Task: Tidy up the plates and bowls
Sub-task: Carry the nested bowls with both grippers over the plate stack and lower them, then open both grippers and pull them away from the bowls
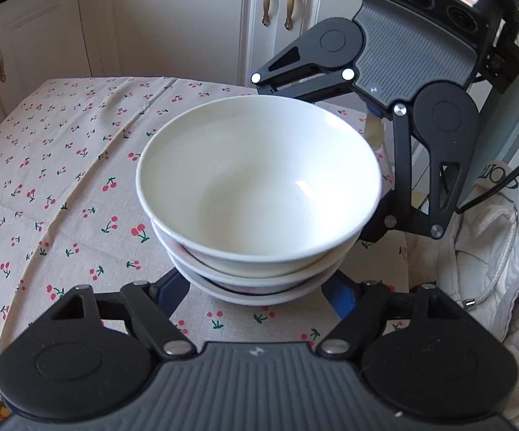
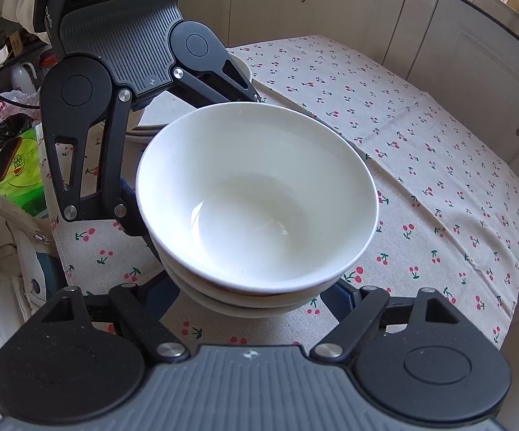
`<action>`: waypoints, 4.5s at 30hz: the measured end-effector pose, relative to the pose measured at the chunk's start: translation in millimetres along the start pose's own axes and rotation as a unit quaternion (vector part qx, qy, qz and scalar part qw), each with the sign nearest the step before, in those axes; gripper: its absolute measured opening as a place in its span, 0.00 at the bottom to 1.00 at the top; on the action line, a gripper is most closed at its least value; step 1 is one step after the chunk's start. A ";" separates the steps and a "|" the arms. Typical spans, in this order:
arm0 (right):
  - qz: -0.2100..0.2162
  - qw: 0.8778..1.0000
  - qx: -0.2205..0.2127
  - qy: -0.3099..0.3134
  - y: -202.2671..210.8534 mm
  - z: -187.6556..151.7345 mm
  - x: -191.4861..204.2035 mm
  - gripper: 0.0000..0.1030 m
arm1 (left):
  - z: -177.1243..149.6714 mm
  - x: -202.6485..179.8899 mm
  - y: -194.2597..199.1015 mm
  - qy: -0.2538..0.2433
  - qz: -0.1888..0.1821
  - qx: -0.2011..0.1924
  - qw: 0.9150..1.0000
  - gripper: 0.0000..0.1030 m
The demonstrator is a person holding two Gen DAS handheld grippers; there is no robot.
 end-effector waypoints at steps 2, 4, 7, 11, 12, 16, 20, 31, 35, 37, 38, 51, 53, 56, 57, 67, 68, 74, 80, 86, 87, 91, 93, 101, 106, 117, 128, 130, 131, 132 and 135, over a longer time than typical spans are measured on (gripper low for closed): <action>-0.003 1.000 0.001 -0.001 0.3 0.3 0.9 0.85 | -0.7 -1.2 0.4 0.001 0.003 -0.002 1.000 0.77; -0.006 1.000 0.002 0.000 1.0 0.0 1.6 0.85 | -1.5 -2.7 1.1 0.002 0.007 -0.004 1.000 0.77; -0.008 1.000 0.003 0.000 1.7 -0.3 2.0 0.85 | -1.5 -3.1 1.1 0.003 0.008 -0.004 1.000 0.77; -0.013 1.000 0.003 0.003 3.6 -1.0 3.9 0.85 | -2.3 -4.1 3.0 0.000 0.010 -0.005 1.000 0.77; -0.014 1.000 0.003 0.004 4.2 -1.2 4.1 0.85 | -2.4 -4.4 3.6 -0.002 0.010 -0.005 1.000 0.77; -0.015 1.000 0.004 0.007 5.0 -1.5 3.8 0.85 | -2.5 -4.3 3.7 -0.002 0.009 -0.007 1.000 0.77; -0.016 1.000 0.006 0.009 4.6 -1.0 3.9 0.85 | -2.5 -4.3 3.2 -0.004 0.008 -0.009 1.000 0.77; -0.012 1.000 0.014 0.004 5.7 1.8 2.8 0.85 | -1.5 -0.8 4.2 0.007 -0.005 -0.012 1.000 0.77; -0.009 1.000 0.015 0.000 5.8 2.0 1.9 0.85 | -1.5 -0.9 4.4 0.009 -0.006 -0.011 1.000 0.77; -0.007 1.000 0.015 -0.003 5.5 2.1 1.6 0.85 | -1.2 -0.5 4.7 0.011 -0.008 -0.010 1.000 0.77; -0.007 1.000 0.015 -0.003 5.2 2.3 1.7 0.85 | -1.1 -0.2 4.8 0.012 -0.009 -0.010 1.000 0.77; -0.007 1.000 0.006 -0.011 1.6 2.6 0.4 0.87 | -0.4 1.8 2.8 0.014 -0.011 -0.008 1.000 0.78; -0.008 1.000 0.006 -0.011 1.6 2.4 1.0 0.87 | -0.3 1.0 2.6 0.012 -0.009 -0.008 1.000 0.78; -0.010 1.000 0.005 -0.010 2.2 1.8 1.8 0.87 | 0.0 -0.2 2.6 0.010 -0.006 -0.007 1.000 0.78; -0.011 1.000 0.005 -0.008 2.5 1.5 2.5 0.87 | 0.3 -0.6 2.6 0.009 -0.004 -0.006 1.000 0.78; -0.020 1.000 0.004 0.008 12.7 9.0 7.3 0.87 | 2.2 -3.8 14.2 0.012 0.014 -0.013 1.000 0.78; -0.021 1.000 0.003 0.011 14.0 11.3 8.0 0.87 | 2.3 -3.9 17.3 0.012 0.017 -0.013 1.000 0.78; -0.025 0.999 -0.008 0.039 20.5 35.1 14.0 0.87 | -2.2 -0.8 43.4 0.019 0.047 -0.023 0.998 0.78; -0.019 0.996 -0.024 0.083 14.5 73.3 25.1 0.87 | -21.0 9.5 78.9 0.039 0.089 -0.026 0.995 0.78; 0.004 0.991 -0.041 0.127 -6.6 118.1 38.3 0.87 | -51.2 25.2 111.3 0.075 0.133 -0.025 0.988 0.78; 0.010 0.990 -0.043 0.134 -12.3 124.6 40.0 0.87 | -57.3 27.5 115.2 0.082 0.138 -0.022 0.987 0.78; 0.034 0.987 -0.040 0.151 -36.5 143.8 49.9 0.87 | -82.3 36.0 121.8 0.110 0.152 -0.012 0.982 0.78; 0.045 0.986 -0.036 0.156 -49.6 150.7 52.7 0.87 | -92.4 41.3 123.2 0.122 0.154 -0.008 0.981 0.78; 0.066 0.985 -0.014 0.161 -79.5 166.8 52.2 0.87 | -110.2 47.4 121.5 0.146 0.147 -0.007 0.978 0.77; 0.072 0.985 -0.012 0.154 -78.1 166.0 53.0 0.87 | -114.6 46.7 123.2 0.151 0.144 -0.014 0.978 0.78; 0.044 0.990 -0.022 0.135 -67.1 155.5 62.4 1.00 | -114.7 27.8 128.7 0.139 0.191 -0.042 0.971 0.92; -0.062 0.997 -0.054 0.005 -5.9 104.4 69.9 1.00 | -128.4 -40.7 153.2 0.219 0.270 -0.083 0.934 0.97; -0.084 0.992 -0.078 -0.053 5.9 92.7 67.9 1.00 | -124.7 -50.3 156.3 0.243 0.316 -0.117 0.909 0.98; -0.099 0.988 -0.087 -0.081 10.6 87.0 68.5 1.00 | -122.1 -55.6 158.4 0.252 0.336 -0.137 0.897 0.98; -0.117 0.983 -0.094 -0.110 14.0 82.8 67.8 1.00 | -118.2 -62.3 159.7 0.265 0.355 -0.156 0.883 0.99; -0.151 0.964 -0.105 -0.192 30.0 63.7 73.2 1.00 | -102.7 -80.4 158.5 0.312 0.392 -0.176 0.848 0.99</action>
Point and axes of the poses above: each gripper's, at about its wrist camera, not at the fingertips, and y roughly against the way its jaws point, x to its left, z to its top, the point moved 3 cm from there along -y, roughly the way its jaws point, and after that the axes turned 1 degree about x, right-handed, at the moved point
